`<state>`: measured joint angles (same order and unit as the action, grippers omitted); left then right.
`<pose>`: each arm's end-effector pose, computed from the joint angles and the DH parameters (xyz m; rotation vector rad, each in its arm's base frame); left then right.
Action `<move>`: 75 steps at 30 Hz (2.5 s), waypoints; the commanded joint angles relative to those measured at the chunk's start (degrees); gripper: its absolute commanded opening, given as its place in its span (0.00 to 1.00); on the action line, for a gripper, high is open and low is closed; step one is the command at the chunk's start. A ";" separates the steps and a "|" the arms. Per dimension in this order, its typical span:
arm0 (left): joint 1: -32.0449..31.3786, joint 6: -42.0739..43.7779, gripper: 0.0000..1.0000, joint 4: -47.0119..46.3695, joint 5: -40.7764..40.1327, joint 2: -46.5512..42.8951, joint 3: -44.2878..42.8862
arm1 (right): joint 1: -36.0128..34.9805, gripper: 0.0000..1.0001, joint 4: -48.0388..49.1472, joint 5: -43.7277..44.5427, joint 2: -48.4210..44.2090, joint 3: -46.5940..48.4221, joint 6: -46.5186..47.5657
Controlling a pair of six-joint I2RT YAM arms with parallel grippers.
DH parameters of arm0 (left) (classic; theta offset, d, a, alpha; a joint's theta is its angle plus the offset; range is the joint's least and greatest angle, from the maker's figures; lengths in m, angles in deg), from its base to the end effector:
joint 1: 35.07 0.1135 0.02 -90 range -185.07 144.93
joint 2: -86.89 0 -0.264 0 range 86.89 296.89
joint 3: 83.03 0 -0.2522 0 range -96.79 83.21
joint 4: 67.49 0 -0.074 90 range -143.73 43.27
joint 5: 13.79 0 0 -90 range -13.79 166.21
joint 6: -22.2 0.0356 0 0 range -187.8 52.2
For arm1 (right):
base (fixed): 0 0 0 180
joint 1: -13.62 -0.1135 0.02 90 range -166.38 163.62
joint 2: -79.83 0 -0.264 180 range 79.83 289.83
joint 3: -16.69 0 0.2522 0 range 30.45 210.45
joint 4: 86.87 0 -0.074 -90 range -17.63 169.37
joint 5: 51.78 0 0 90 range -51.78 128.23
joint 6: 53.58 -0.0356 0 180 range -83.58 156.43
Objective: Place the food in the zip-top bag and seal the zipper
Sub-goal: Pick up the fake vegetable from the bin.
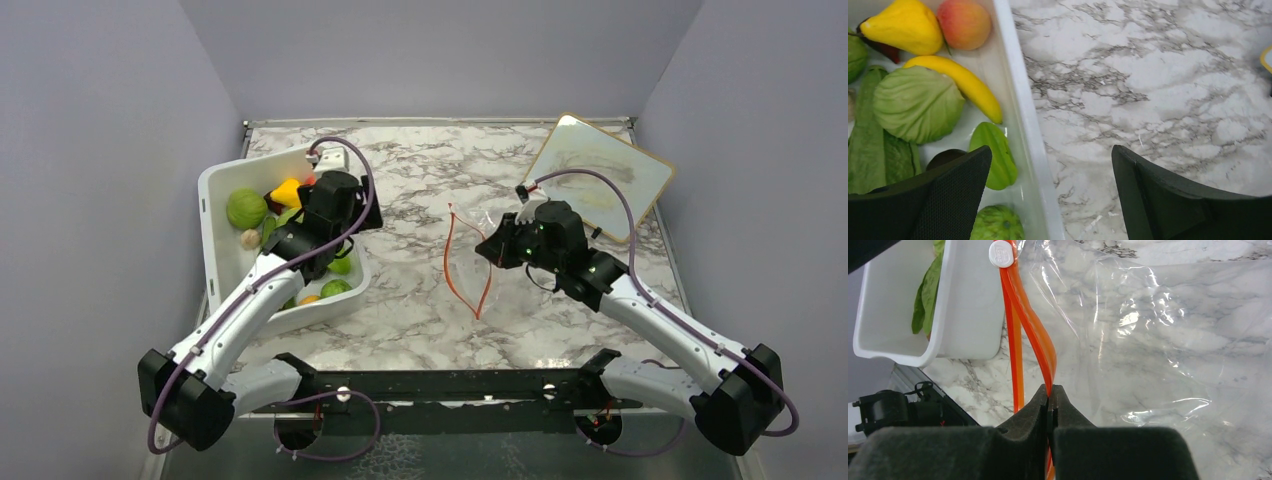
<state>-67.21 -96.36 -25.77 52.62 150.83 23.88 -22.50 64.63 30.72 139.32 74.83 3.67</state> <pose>0.2132 -0.1171 0.3334 -0.1728 2.0858 -0.2009 0.1854 0.1410 0.2806 -0.1485 2.2012 0.8411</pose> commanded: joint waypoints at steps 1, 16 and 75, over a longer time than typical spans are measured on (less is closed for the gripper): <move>6.96 0.33 0.92 0.77 1.31 0.63 1.36 | -0.25 0.01 2.83 -2.69 0.67 0.18 0.49; 23.87 0.55 0.87 -2.64 4.81 6.10 4.30 | -0.27 0.01 0.78 1.99 0.51 2.83 5.69; 35.21 9.94 0.83 -3.66 16.05 27.33 -2.10 | -0.27 0.01 1.68 -1.91 -1.43 0.02 4.60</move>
<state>-32.29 -86.54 -29.52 65.71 176.97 22.46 -22.50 65.26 29.82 138.55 75.55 8.63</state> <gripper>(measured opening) 0.901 0.013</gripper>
